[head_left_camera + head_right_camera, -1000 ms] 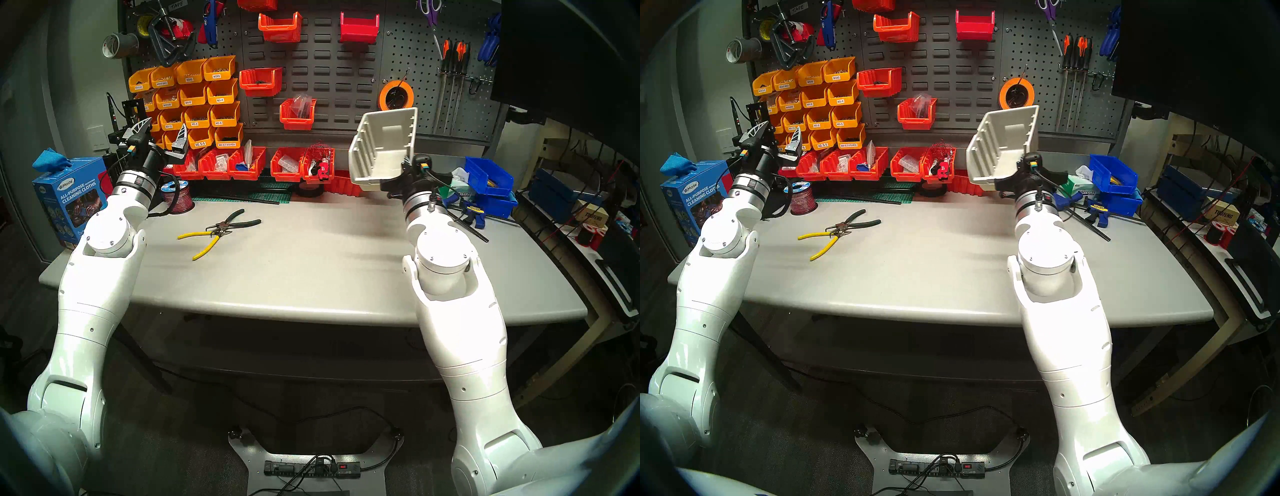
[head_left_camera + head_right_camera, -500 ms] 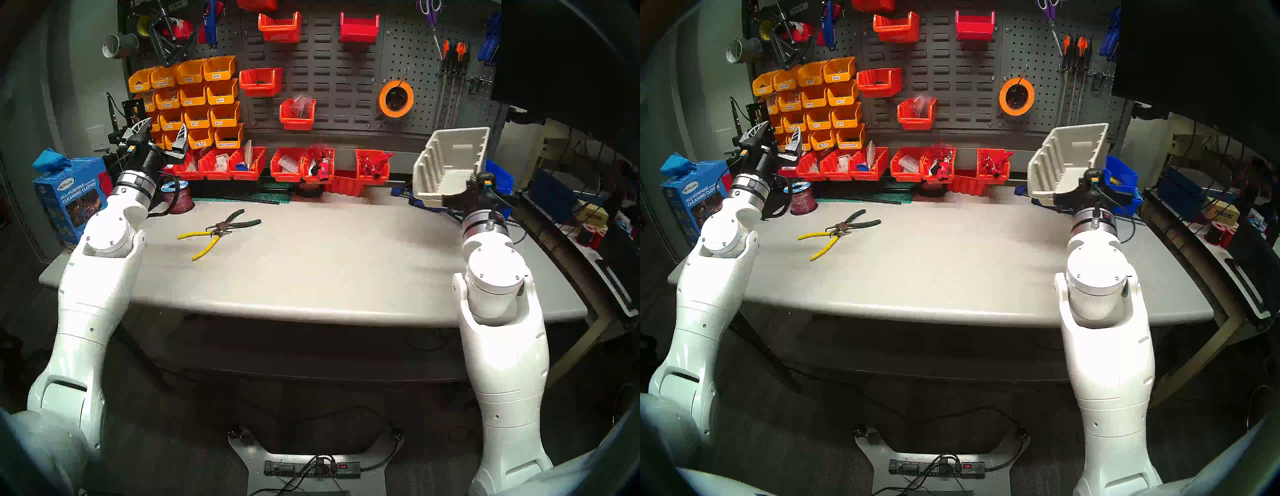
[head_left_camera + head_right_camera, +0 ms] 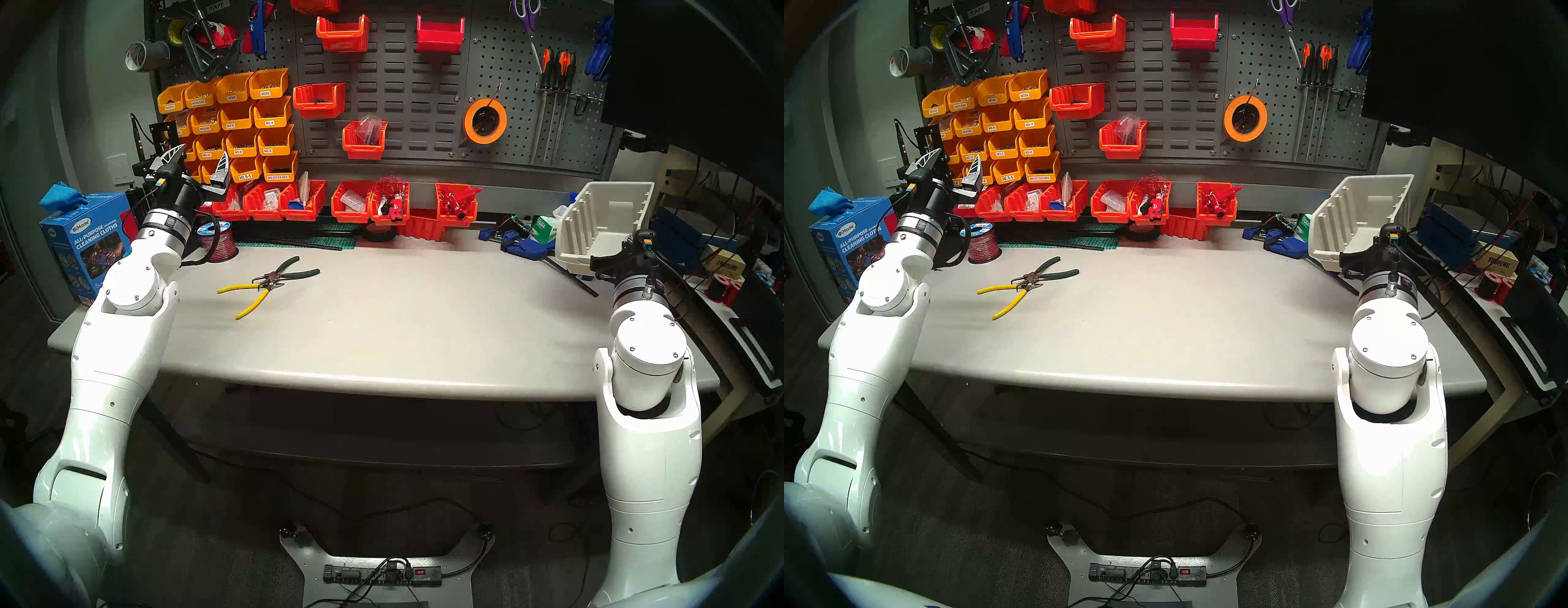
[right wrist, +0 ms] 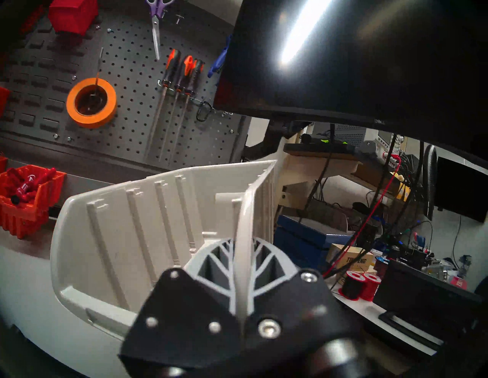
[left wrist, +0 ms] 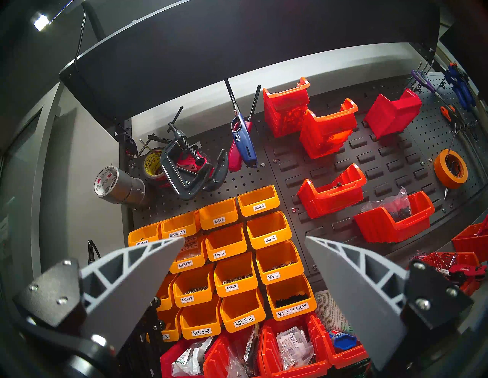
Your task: Take out tools from the storage box
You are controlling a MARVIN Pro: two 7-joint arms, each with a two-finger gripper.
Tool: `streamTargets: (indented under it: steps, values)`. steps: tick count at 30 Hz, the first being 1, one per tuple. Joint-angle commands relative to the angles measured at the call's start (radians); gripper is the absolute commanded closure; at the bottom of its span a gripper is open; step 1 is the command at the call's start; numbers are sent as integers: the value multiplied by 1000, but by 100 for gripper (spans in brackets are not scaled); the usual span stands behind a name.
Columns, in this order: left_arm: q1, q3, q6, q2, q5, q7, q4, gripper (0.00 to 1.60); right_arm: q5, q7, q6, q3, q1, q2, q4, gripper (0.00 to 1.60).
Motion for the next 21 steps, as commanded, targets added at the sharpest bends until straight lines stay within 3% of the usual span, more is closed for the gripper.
streamTargets:
  steps: [1,19,21]
  values:
    - [-14,0,-4,1,4,3,-7,0,16,-32,-1,2,7,-46,-11,160]
    - [-14,0,-4,1,4,3,-7,0,65,-42,19,-10,28,-72,50,160]
    - [-14,0,-4,1,4,3,-7,0,64,-46,22,-15,30,-73,56,149]
